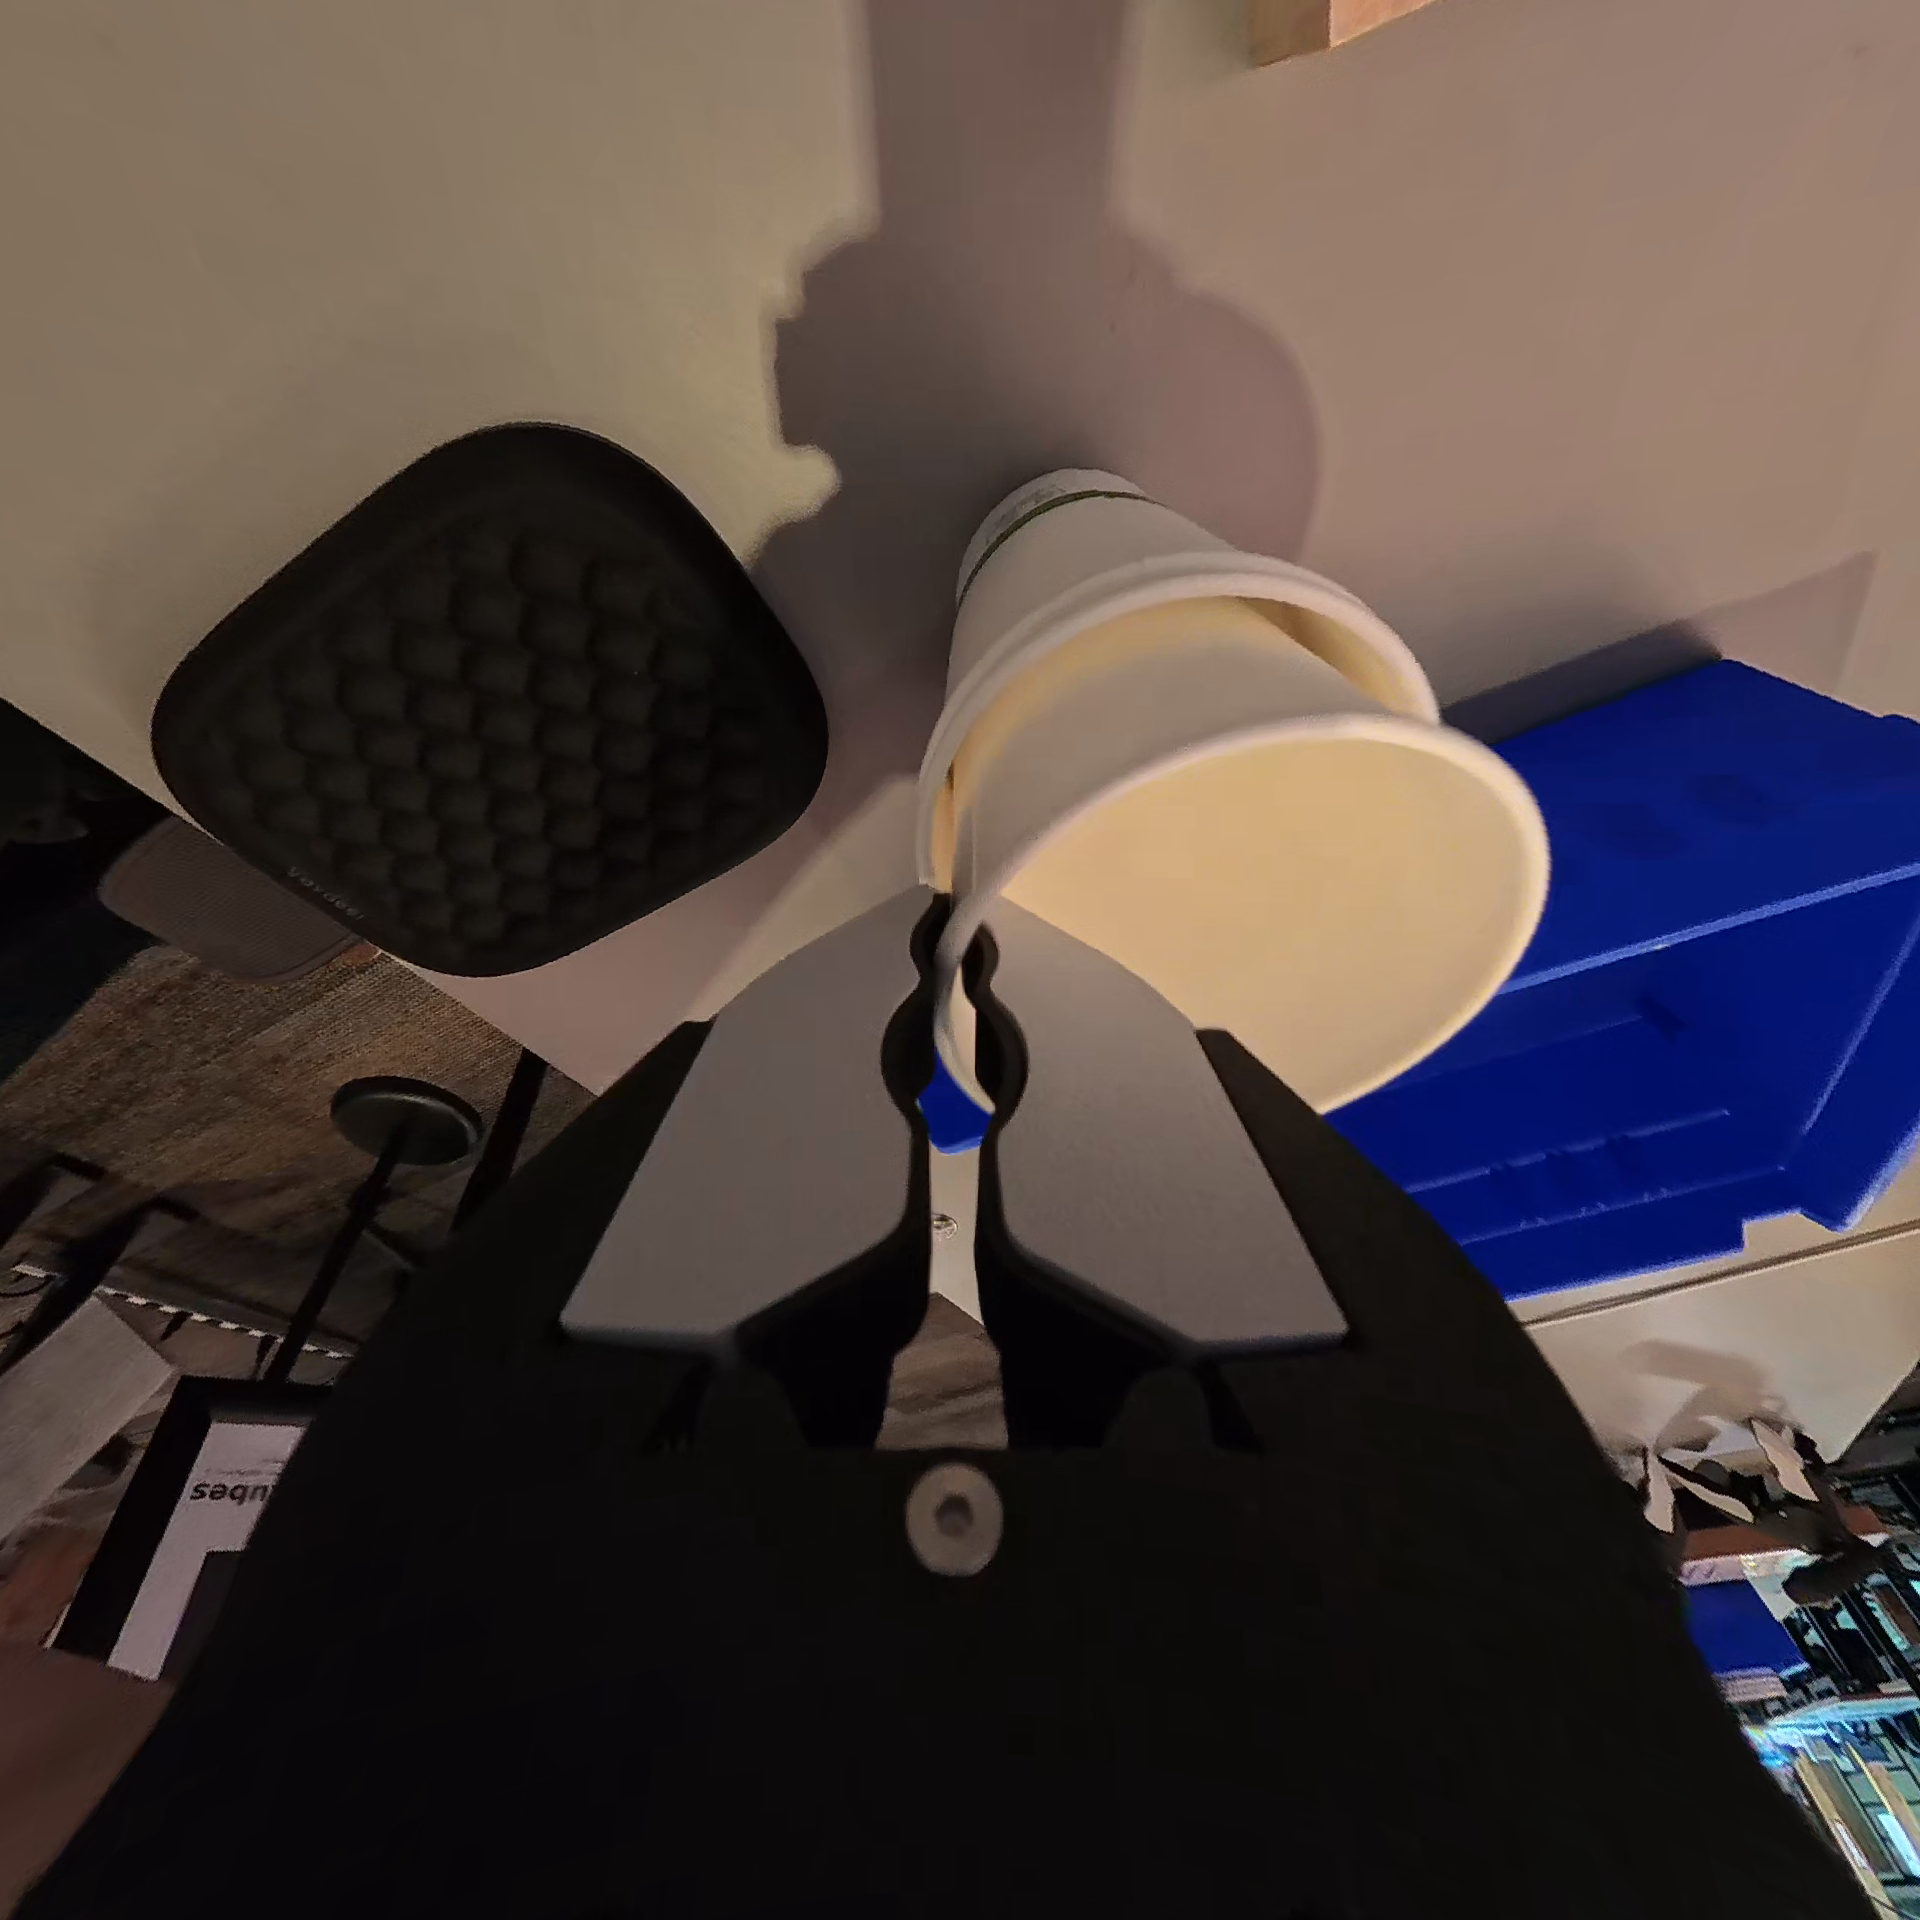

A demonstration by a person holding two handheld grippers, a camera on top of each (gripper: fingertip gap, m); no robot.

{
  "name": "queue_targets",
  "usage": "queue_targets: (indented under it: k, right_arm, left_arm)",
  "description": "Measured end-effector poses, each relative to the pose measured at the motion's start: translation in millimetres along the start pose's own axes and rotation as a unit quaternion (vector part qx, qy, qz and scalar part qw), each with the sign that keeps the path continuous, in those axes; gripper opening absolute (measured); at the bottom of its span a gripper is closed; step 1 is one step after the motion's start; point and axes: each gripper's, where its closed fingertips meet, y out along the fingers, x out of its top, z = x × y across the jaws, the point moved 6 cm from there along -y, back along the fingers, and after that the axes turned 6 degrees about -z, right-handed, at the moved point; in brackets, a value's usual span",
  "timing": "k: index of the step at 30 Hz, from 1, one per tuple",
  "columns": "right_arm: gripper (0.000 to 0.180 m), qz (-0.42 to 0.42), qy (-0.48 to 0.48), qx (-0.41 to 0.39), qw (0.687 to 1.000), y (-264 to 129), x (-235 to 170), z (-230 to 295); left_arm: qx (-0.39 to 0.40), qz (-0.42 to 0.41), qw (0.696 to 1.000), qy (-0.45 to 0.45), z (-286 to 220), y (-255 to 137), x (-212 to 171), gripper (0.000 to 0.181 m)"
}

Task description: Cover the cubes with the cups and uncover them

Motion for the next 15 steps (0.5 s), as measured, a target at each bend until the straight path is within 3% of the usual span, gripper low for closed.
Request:
queue_targets:
  k: [1,9,15]
  right_arm:
    - [0.003,-0.003,0.002,0.001,1.000,0,0,0]
    - [0.014,-0.051,0.003,-0.024,0.998,-25,-2,2]
    - [0.021,-0.142,-0.003,-0.071,0.987,-64,-1,13]
  left_arm:
    - [0.000,0.001,1.000,-0.001,0,0,0,0.020]
    - [0.016,0.020,1.000,-0.010,5,-4,-15,0.021]
    - [0.048,0.134,0.990,-0.020,10,0,-75,0.021]
